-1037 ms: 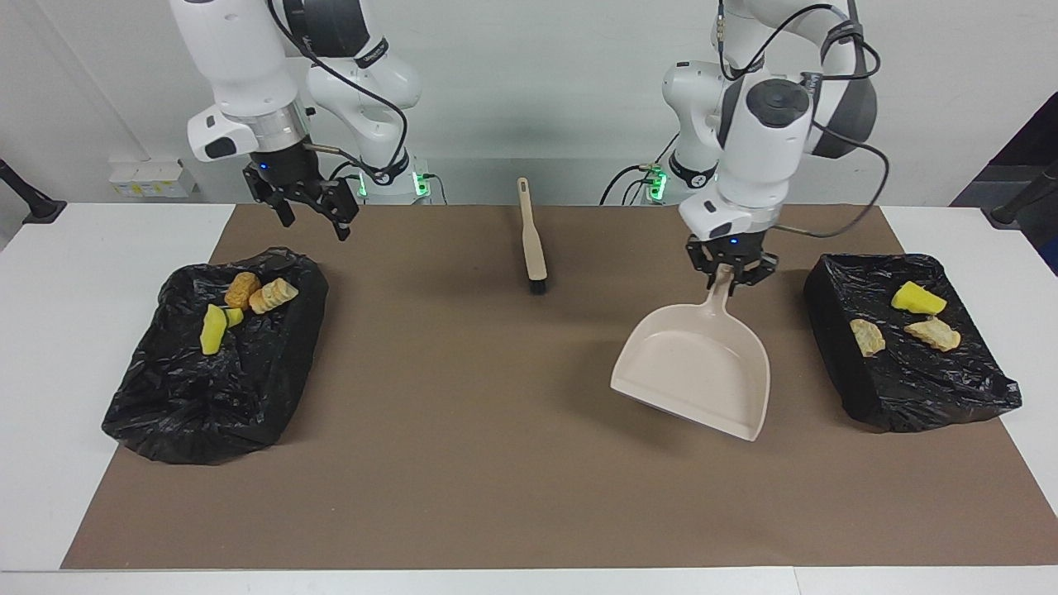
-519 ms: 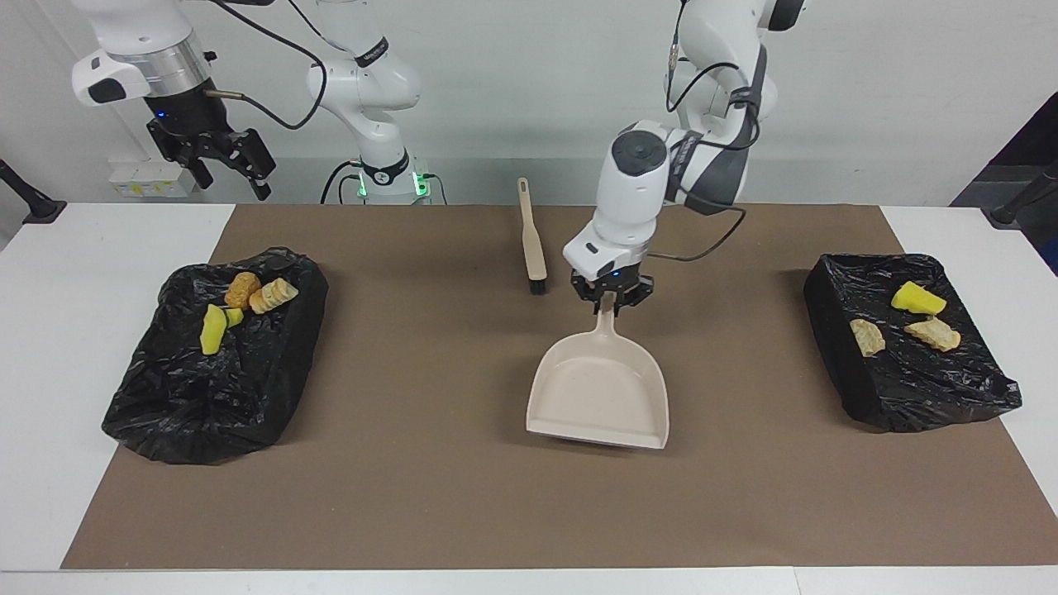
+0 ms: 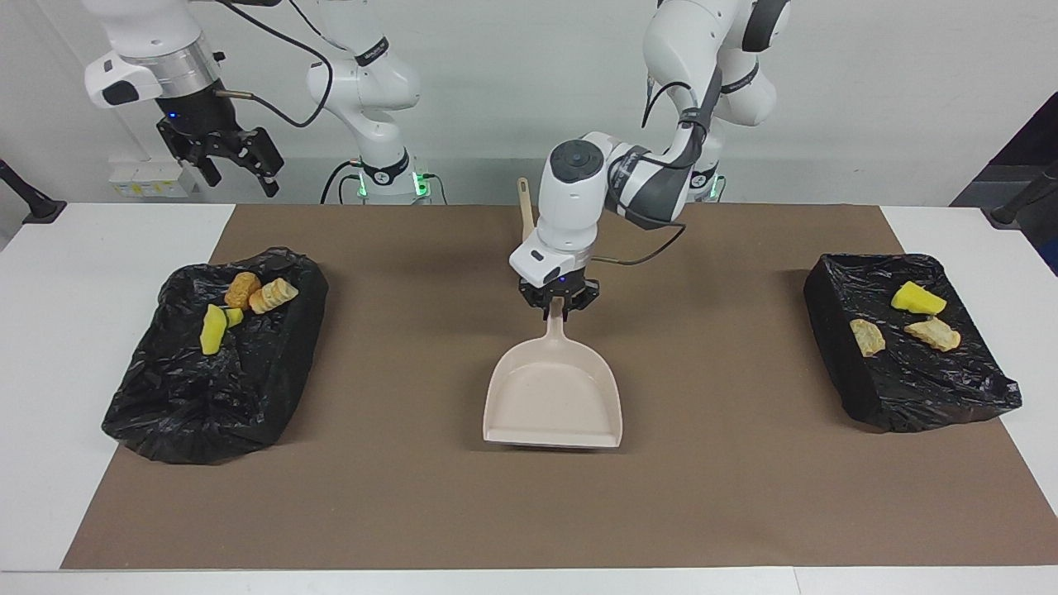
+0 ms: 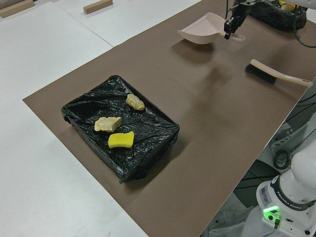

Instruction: Sweep and dump trash in bin

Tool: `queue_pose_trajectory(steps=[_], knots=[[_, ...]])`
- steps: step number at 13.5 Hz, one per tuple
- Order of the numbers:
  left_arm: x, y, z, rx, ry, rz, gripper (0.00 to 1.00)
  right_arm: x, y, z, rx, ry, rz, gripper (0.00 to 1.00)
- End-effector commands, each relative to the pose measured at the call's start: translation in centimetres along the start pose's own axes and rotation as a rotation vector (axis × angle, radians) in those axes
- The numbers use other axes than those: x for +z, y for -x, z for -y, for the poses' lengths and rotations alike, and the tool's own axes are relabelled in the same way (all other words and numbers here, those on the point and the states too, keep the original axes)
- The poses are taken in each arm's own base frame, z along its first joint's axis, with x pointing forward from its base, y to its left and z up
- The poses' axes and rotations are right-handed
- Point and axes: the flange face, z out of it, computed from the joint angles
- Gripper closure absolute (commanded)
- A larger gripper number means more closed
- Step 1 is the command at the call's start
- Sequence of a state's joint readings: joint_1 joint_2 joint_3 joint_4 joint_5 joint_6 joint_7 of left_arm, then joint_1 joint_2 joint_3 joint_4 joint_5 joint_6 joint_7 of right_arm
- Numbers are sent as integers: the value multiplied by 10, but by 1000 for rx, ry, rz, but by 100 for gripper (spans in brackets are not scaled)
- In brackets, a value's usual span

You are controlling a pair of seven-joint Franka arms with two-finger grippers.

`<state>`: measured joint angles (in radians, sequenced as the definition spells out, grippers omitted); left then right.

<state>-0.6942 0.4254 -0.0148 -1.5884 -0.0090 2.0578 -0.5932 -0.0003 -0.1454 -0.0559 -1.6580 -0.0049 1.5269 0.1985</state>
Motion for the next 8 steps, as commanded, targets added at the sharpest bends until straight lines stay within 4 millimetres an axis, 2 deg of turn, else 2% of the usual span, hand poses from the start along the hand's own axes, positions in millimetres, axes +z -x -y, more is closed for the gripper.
queue_pose_trajectory(steps=[1,2,4,5,6,7,8], knots=[[26,-10,-22,-25,-10,0,100,3,24,27,19,14,13,0],[27,-9,-23,-40,-12,2,100,2,29,37,9,12,10,0],[26,-9,-24,-39,-11,3,100,2,25,38,-15,10,0,0],[24,-8,-23,-38,-16,5,87,1,21,33,-42,12,-5,0],[23,-7,-23,-34,-21,5,63,0,18,28,-81,8,-15,0],[20,-8,-21,-26,-33,-9,46,-1,15,24,-107,5,-22,0],[16,-12,-16,-5,-59,-33,37,-1,9,23,-124,1,-32,0]])
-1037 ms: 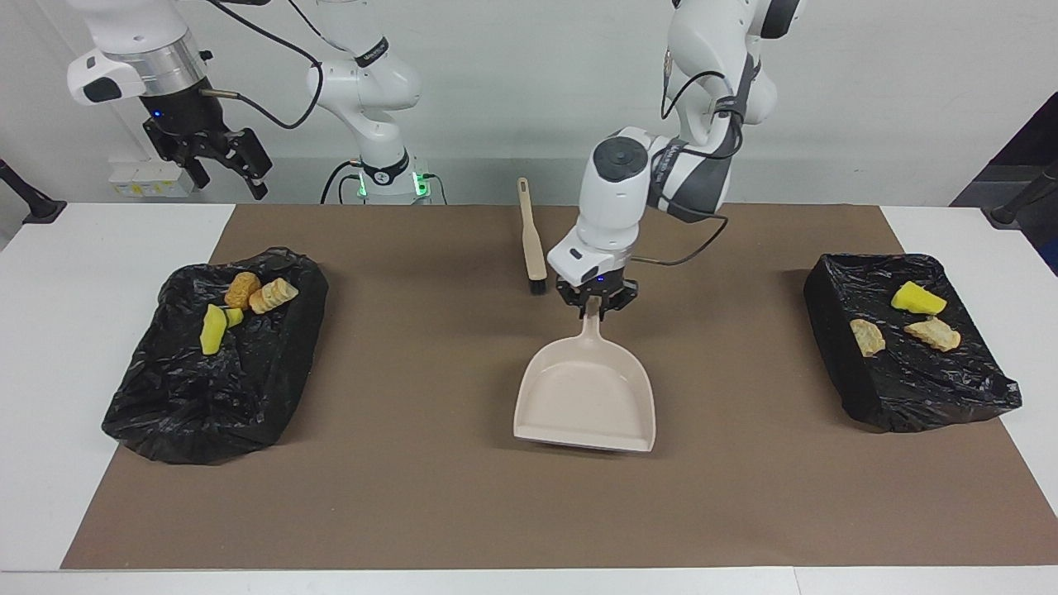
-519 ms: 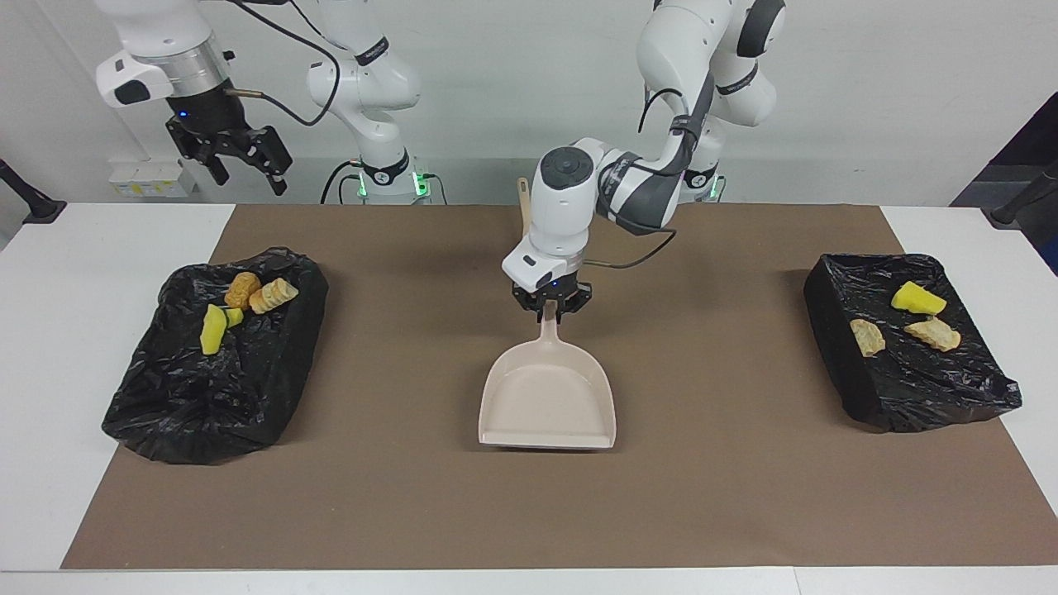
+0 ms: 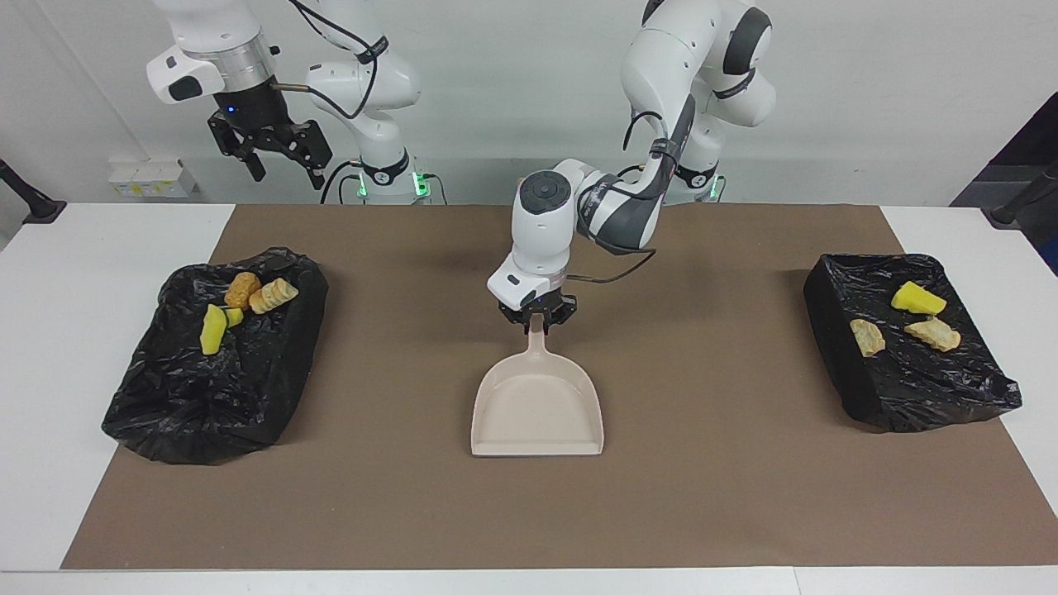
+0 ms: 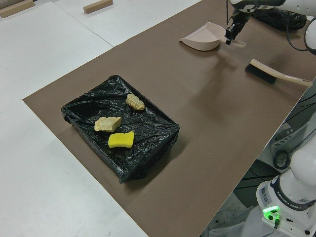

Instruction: Sweep and dump trash in bin

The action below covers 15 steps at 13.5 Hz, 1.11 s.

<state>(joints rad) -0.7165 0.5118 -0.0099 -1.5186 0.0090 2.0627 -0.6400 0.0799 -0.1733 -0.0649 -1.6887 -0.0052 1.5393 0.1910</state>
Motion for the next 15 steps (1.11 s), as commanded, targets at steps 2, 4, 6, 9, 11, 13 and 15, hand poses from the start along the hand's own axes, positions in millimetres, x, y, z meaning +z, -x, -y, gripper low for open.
queue_pose_trajectory(steps=[2,4,6,9,11,13,15], knots=[[-32,-5,16,20,-51,-68,0,-9,-20,-16,-40,10,-43,0],[-60,-3,52,66,-48,-78,0,-9,-22,-21,-30,7,-45,0],[-83,5,90,98,-56,-69,0,-8,-21,-24,-24,6,-42,0],[-130,2,162,144,-50,-105,0,-13,-19,-25,-22,-2,-44,0],[-164,-1,219,182,-66,-90,0,-24,-15,-30,-16,2,-37,0],[-196,-4,274,219,-61,-99,0,-24,-13,-39,-71,3,-24,0],[-224,-5,316,226,-56,-93,0,-24,-11,-40,-76,-2,-24,0]])
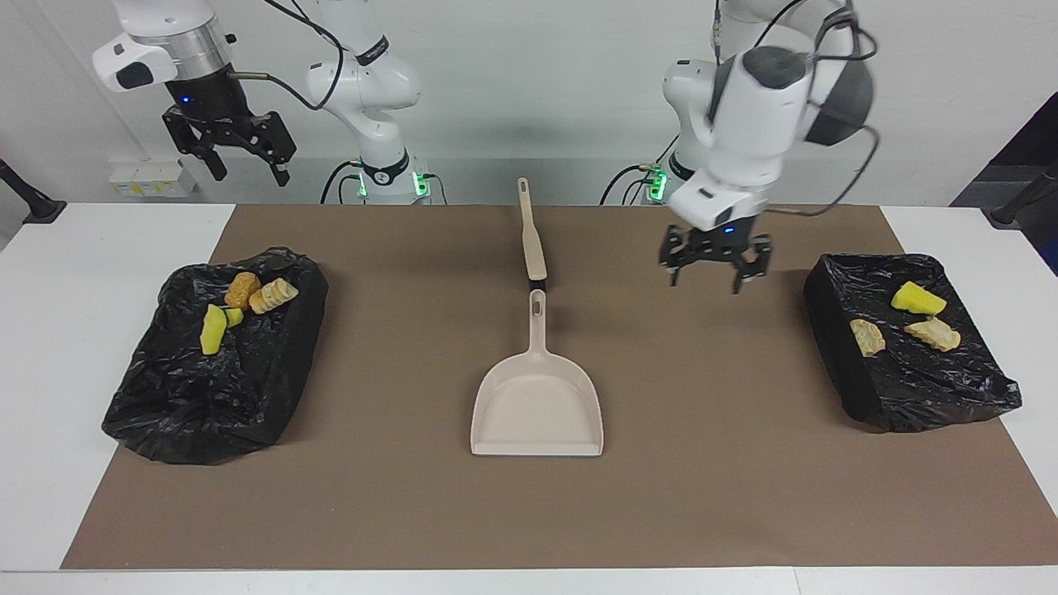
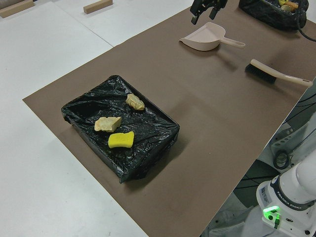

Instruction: Sweep and dump trash in bin

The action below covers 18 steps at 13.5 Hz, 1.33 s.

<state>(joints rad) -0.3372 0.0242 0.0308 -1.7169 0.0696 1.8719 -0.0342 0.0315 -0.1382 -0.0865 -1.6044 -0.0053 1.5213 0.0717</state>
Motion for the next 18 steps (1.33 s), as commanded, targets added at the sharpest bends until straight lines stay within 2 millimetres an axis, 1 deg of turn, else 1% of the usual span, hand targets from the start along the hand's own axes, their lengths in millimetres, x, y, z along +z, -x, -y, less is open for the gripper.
queue_pose_trajectory(steps=[1,2,4,6,7,9,11,13,14,18], knots=[[-29,15,45,23,31,23,0,-5,3,-4,-26,0,4,0],[-44,17,66,22,60,23,0,-4,3,-2,-29,0,6,0],[-71,25,99,55,81,42,0,-4,4,3,-41,-4,8,0],[-86,33,120,47,89,69,0,-4,4,6,-47,-4,8,0],[-86,36,123,40,97,89,0,-4,4,6,-47,-4,8,0],[-99,34,124,38,94,75,0,-4,4,6,-47,-6,8,0],[-103,36,123,35,93,80,0,-4,4,6,-47,-4,8,0],[-111,40,119,32,93,71,0,-4,4,6,-47,-6,8,0],[-121,47,117,32,86,58,0,-4,4,6,-47,-6,8,0],[-120,48,115,-44,87,59,0,-4,4,6,-47,-6,8,0]])
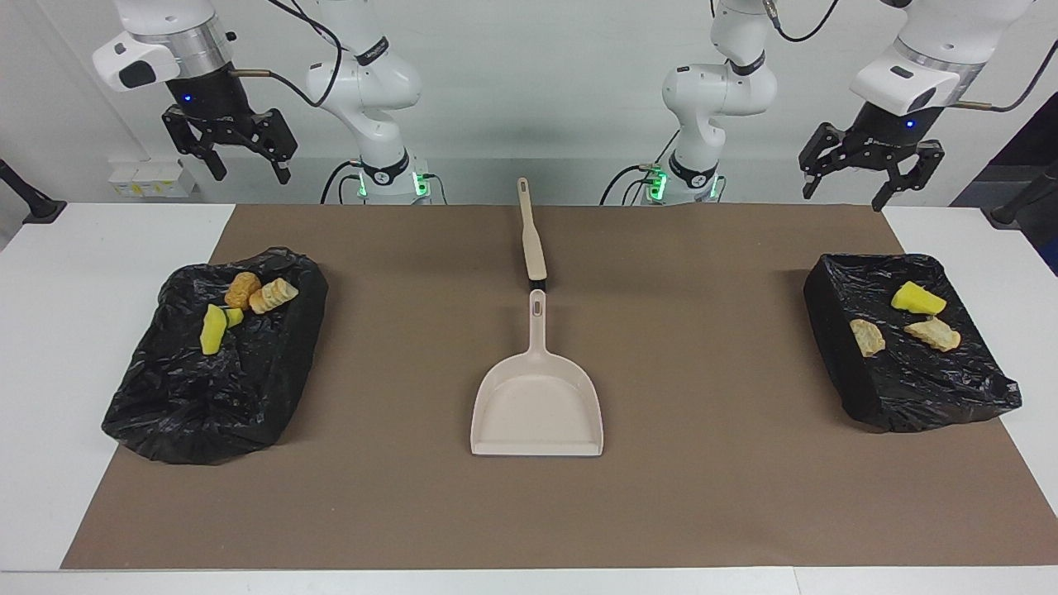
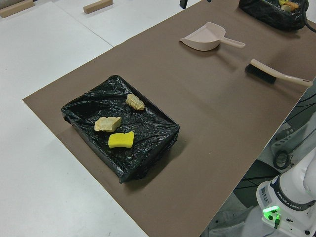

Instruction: Sweep and dump trash in bin

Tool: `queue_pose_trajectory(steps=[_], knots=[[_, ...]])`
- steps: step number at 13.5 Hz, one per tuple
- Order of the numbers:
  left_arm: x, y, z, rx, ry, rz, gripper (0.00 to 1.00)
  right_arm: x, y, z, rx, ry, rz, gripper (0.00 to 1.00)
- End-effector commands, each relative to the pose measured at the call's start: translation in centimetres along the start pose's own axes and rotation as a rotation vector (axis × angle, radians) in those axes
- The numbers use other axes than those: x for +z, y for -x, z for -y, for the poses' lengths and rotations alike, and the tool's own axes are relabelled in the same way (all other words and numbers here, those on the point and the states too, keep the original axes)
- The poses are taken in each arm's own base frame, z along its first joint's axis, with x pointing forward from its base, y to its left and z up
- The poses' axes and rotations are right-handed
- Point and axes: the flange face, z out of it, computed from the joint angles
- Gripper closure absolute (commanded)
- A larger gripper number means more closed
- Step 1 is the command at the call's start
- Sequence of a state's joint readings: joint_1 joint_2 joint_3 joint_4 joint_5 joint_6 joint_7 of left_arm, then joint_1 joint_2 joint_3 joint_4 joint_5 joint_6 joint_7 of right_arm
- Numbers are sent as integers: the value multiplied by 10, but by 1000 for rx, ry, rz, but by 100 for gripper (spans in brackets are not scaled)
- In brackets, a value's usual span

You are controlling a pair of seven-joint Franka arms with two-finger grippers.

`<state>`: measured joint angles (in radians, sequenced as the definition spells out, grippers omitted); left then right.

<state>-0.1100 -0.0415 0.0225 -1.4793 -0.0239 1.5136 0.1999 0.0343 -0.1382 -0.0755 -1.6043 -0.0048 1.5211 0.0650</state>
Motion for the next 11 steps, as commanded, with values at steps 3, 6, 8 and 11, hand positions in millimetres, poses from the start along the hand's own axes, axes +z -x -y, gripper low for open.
queue_pose_trajectory(steps=[3,6,8,11], knots=[[-3,5,-1,-84,15,4,0,-4,4,-1,-27,-6,8,0],[-2,4,-1,-85,14,1,0,-4,4,-1,-27,-6,8,0],[-3,4,-1,-85,14,0,0,-4,4,-1,-27,-6,8,0],[-2,4,-1,-87,14,1,0,-4,4,-1,-27,-6,8,0]])
